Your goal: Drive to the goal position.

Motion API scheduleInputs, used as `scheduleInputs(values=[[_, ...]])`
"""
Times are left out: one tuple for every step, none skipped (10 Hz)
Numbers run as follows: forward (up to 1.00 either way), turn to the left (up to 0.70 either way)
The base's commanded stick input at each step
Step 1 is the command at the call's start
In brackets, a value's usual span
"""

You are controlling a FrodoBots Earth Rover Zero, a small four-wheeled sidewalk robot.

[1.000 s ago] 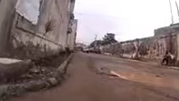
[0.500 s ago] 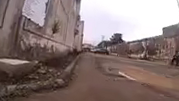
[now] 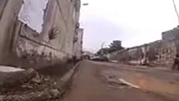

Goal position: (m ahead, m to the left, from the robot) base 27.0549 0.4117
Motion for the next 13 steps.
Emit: scheduleInputs(values=[[0.7, 0.0], [0.7, 0.0], [0.0, -0.21], [0.0, -0.62], [0.0, -0.7], [0.0, -0.7], [0.0, -0.7], [0.0, -0.7], [0.0, -0.7], [0.0, -0.7], [0.0, -0.7], [0.0, -0.7], [0.0, -0.7]])
